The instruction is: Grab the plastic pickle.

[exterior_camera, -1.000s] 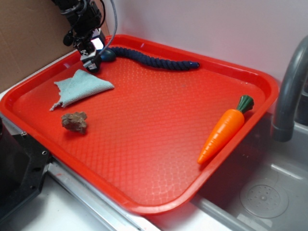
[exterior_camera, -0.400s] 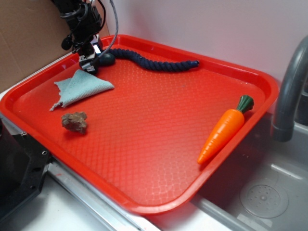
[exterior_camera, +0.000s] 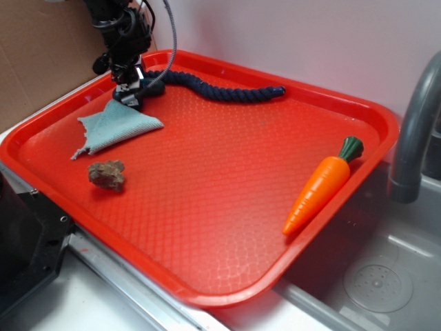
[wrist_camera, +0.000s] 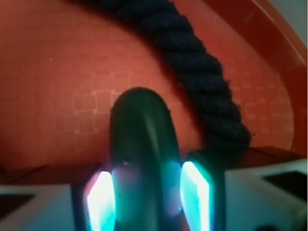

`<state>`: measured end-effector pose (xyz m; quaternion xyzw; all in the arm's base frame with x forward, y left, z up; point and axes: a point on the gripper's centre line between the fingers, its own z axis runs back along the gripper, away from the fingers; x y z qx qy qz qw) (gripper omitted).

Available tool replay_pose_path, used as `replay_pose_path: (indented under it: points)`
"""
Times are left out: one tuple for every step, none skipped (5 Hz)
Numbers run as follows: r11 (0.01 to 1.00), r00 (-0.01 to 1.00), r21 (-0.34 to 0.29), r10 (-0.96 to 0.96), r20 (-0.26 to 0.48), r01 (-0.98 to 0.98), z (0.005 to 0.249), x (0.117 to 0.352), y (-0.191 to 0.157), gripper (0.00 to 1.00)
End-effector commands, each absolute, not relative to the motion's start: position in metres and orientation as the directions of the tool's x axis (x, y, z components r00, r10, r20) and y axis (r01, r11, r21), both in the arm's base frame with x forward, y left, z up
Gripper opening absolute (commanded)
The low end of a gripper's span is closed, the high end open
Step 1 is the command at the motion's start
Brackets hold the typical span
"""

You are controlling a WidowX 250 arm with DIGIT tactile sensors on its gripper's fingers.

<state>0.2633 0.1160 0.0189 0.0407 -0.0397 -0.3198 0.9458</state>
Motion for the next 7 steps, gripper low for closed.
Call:
replay_pose_path:
  points:
    - [0.954, 0.960, 0.148, -0.273, 0.065, 0.261, 0.086, 0.253, 0.085, 0.00]
    - [0.984, 0.991, 0.149, -0.106, 0.077, 0.094, 0.122, 0.248, 0.078, 0.00]
    - [0.998, 0.999, 0.054, 0.026, 0.044, -0.028, 0.151, 0.243, 0.057, 0.00]
    - [0.997, 0.997, 0.020, 0.073, 0.008, -0.073, 0.175, 0.233, 0.025, 0.00]
    - [0.997, 0.997, 0.015, 0.081, 0.013, -0.081, 0.191, 0.217, -0.003, 0.00]
    - [0.991, 0.989, -0.010, 0.136, 0.060, -0.136, 0.194, 0.204, -0.015, 0.00]
    - [0.988, 0.989, -0.043, 0.150, 0.011, -0.149, 0.184, 0.206, -0.008, 0.00]
